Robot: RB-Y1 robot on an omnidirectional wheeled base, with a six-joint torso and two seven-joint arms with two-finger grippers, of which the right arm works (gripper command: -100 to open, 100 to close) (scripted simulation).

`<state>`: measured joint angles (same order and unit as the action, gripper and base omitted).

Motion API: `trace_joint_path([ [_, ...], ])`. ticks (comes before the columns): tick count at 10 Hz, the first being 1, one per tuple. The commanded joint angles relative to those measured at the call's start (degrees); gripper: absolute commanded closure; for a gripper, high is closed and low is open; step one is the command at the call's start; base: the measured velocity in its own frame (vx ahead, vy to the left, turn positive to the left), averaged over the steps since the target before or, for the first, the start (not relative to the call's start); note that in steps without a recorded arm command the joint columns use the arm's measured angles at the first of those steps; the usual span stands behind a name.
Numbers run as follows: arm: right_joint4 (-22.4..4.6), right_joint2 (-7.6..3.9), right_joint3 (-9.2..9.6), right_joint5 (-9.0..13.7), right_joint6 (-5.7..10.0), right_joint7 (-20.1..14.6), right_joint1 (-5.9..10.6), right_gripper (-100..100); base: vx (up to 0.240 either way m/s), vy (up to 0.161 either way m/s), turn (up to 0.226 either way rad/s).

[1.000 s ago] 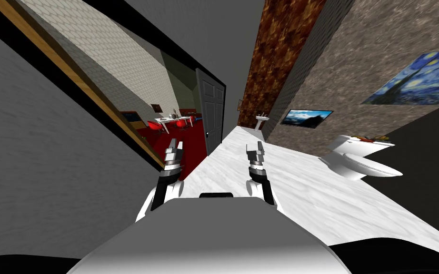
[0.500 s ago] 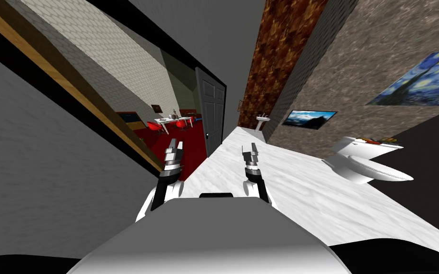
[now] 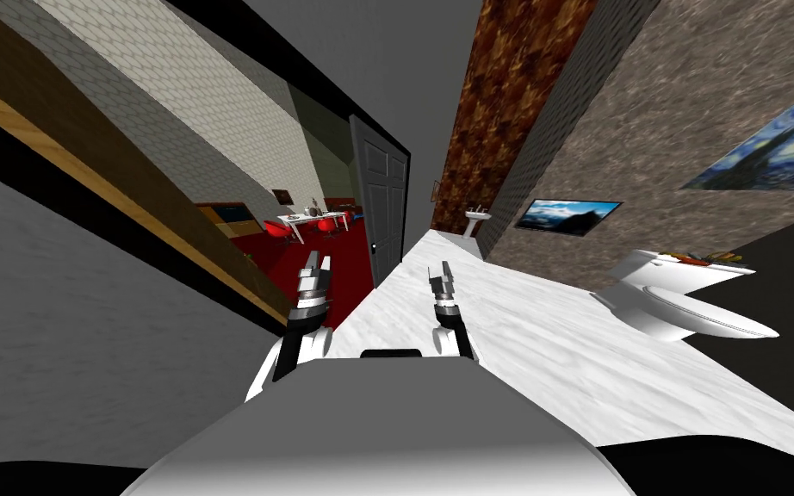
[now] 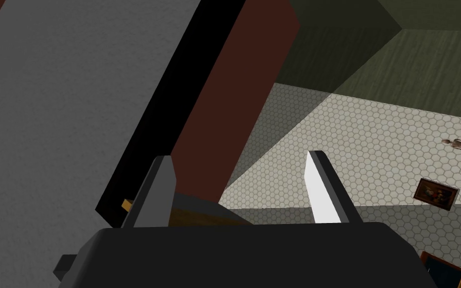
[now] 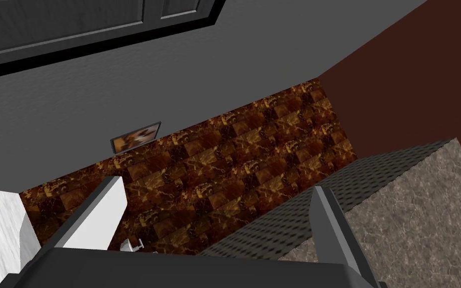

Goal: Push the door open

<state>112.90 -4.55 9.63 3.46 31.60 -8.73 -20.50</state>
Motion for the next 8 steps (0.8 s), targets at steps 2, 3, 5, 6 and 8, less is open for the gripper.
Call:
trace_joint_path([
  [2,-3.7,-0.82,2.44,-0.3,0.49,-0.1,1.40,-100,0.187,0.020,0.008],
  [3,-5.3,-0.99,3.50,-0.5,0.78,-0.1,2.00,-100,0.232,0.012,0.013],
  [5,-7.7,-1.24,5.10,-0.7,1.22,0.0,2.90,-100,0.153,-0.009,0.010],
  [6,-8.6,-1.30,5.67,-0.8,1.38,0.0,3.21,-100,0.142,-0.020,0.007],
  [8,-10.3,-1.41,6.80,-1.0,1.69,0.0,3.85,-100,0.106,-0.012,0.006],
])
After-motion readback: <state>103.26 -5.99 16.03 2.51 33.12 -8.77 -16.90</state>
